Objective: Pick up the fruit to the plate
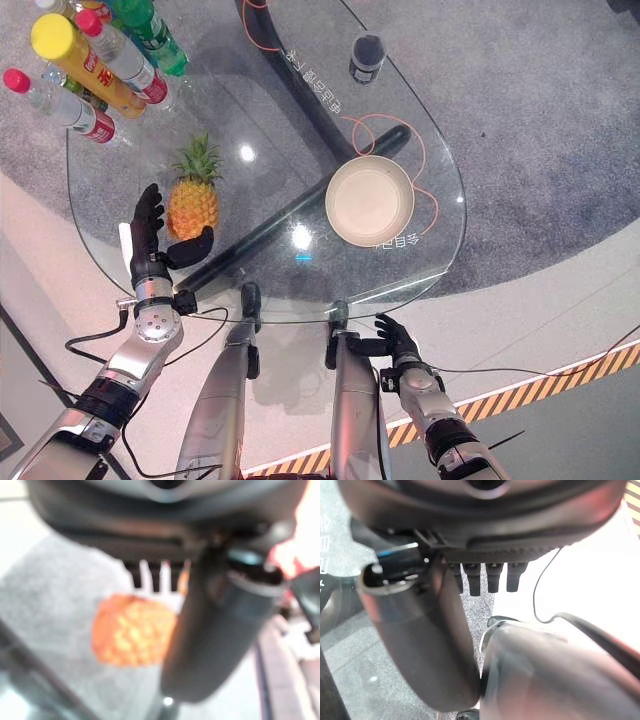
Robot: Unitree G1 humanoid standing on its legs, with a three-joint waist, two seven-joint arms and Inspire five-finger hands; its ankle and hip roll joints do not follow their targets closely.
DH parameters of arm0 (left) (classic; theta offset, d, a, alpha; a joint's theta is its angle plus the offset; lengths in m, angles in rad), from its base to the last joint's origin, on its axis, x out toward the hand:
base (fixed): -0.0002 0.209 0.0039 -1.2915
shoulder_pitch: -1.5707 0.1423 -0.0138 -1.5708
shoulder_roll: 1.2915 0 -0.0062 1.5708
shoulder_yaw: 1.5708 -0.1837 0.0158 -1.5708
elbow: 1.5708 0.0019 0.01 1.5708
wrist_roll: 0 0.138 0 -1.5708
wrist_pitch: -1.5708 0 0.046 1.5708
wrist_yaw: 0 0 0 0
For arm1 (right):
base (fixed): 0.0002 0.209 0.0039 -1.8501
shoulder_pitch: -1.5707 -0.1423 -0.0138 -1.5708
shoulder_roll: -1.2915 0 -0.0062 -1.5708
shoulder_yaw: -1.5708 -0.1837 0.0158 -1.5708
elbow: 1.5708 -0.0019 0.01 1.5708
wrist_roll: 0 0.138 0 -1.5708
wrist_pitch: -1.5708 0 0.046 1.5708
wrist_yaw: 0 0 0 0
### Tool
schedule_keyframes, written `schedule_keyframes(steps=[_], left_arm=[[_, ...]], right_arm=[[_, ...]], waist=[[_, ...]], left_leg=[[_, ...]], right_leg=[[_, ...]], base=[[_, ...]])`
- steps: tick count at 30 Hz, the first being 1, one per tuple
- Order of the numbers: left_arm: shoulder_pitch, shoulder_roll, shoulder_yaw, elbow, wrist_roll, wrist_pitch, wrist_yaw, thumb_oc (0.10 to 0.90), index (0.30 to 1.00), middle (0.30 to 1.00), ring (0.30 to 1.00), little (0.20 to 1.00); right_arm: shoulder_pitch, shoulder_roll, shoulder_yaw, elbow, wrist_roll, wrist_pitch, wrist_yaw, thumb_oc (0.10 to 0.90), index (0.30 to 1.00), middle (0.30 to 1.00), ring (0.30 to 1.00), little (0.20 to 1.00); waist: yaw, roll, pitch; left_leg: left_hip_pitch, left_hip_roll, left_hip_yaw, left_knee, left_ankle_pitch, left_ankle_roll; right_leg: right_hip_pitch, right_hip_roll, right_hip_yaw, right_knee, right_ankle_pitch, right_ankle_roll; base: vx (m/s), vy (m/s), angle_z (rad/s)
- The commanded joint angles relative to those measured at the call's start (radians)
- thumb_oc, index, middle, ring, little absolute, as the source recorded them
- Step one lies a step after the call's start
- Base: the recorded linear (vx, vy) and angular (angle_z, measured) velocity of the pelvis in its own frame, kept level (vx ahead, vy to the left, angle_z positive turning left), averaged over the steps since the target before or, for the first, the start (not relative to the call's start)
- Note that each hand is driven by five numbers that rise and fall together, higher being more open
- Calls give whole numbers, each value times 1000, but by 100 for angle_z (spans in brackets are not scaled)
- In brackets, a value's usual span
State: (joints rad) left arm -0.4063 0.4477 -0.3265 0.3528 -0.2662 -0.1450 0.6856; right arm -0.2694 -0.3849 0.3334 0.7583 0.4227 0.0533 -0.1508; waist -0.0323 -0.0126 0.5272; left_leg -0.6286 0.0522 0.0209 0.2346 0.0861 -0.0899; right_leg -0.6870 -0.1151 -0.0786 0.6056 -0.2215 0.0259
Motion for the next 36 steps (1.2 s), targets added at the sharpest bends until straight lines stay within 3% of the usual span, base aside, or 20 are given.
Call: schedule_keyframes(steps=[1, 21, 29, 36], left_arm=[[-58, 23, 37, -45, 93, -70, 41, 800, 900, 900, 900, 900], [-171, 5, 10, 304, 47, -69, 37, 800, 900, 900, 900, 900], [-187, 0, 11, 339, 18, -72, 37, 800, 900, 900, 900, 900], [-196, -17, 0, 352, -24, -18, -9, 800, 900, 900, 900, 900]], right_arm=[[108, -14, 91, 40, -20, 52, -5, 800, 900, 900, 900, 900], [52, -9, 122, 76, -23, 46, 2, 800, 900, 900, 900, 900], [37, -8, 126, 81, -20, 46, -4, 800, 900, 900, 900, 900], [22, -1, 126, 88, -26, 47, -7, 800, 900, 900, 900, 900]], waist=[[-7, -31, -7], [-33, -45, -7], [-36, -44, -7], [-35, -43, -7]], left_leg=[[-52, -65, 37, 217, -123, 64], [-71, -58, 55, 212, -113, 57], [-77, -56, 57, 206, -110, 54], [-81, -62, 53, 203, -109, 55]], right_leg=[[37, -1, -6, -287, 278, 30], [12, 8, 6, -293, 283, 30], [4, 8, 5, -294, 283, 30], [1, 10, 1, -296, 284, 30]], base=[[0, 0, 0], [0, 1, 0], [-2, 4, -2], [0, 0, 0]])
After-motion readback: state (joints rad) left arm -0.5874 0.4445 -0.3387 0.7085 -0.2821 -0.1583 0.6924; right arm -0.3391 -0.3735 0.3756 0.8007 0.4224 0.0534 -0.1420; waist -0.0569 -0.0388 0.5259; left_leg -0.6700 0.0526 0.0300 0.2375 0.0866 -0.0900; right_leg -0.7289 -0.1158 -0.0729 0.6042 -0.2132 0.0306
